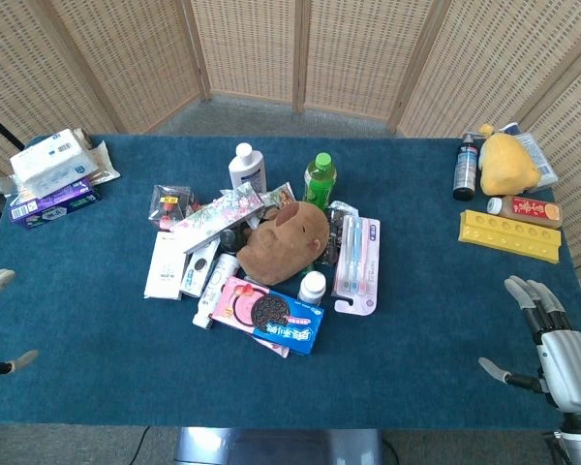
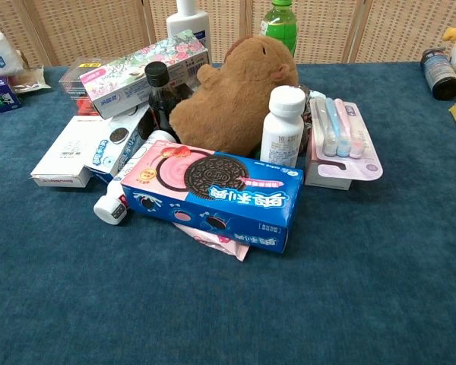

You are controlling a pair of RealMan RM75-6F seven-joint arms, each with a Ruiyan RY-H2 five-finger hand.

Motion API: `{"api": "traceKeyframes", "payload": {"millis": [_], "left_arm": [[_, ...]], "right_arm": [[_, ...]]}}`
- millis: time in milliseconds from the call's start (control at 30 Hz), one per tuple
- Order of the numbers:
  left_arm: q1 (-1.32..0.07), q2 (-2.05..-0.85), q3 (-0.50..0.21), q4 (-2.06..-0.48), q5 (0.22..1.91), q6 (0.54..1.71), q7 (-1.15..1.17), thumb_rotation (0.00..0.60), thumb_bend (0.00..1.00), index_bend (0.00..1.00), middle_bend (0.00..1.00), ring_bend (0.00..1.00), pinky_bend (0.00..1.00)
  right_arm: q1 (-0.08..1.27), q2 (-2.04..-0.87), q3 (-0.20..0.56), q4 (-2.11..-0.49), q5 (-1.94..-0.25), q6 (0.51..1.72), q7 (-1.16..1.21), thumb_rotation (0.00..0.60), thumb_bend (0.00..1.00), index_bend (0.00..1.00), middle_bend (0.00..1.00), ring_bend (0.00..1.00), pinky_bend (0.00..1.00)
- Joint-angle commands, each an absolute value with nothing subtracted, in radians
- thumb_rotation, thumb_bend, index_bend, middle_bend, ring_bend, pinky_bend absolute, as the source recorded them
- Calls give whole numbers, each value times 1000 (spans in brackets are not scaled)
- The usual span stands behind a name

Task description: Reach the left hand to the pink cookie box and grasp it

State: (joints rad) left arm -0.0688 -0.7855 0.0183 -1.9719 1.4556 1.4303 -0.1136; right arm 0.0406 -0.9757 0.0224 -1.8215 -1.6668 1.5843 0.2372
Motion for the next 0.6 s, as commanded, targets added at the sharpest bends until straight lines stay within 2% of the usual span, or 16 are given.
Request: {"api": "traceKeyframes", "payload": {"millis": [33, 333, 600], "left_arm": [[-72, -786, 22, -1965, 1463, 1418, -116, 600, 0, 4, 0, 0, 0], [-146, -801, 37, -1940, 1572, 1301, -140, 600, 0, 3, 0, 0, 0], [-344, -866, -43, -1982, 1584, 1089, 36, 600, 0, 0, 0, 0, 0]], "right_arm": [[41, -976, 21, -1821, -1665, 1582, 238, 600, 0, 0, 0, 0, 0], [42, -976, 24, -1824, -1665, 1584, 236, 600, 0, 0, 0, 0, 0], [39, -970, 26, -1828, -1667, 1595, 242, 600, 0, 0, 0, 0, 0]]}}
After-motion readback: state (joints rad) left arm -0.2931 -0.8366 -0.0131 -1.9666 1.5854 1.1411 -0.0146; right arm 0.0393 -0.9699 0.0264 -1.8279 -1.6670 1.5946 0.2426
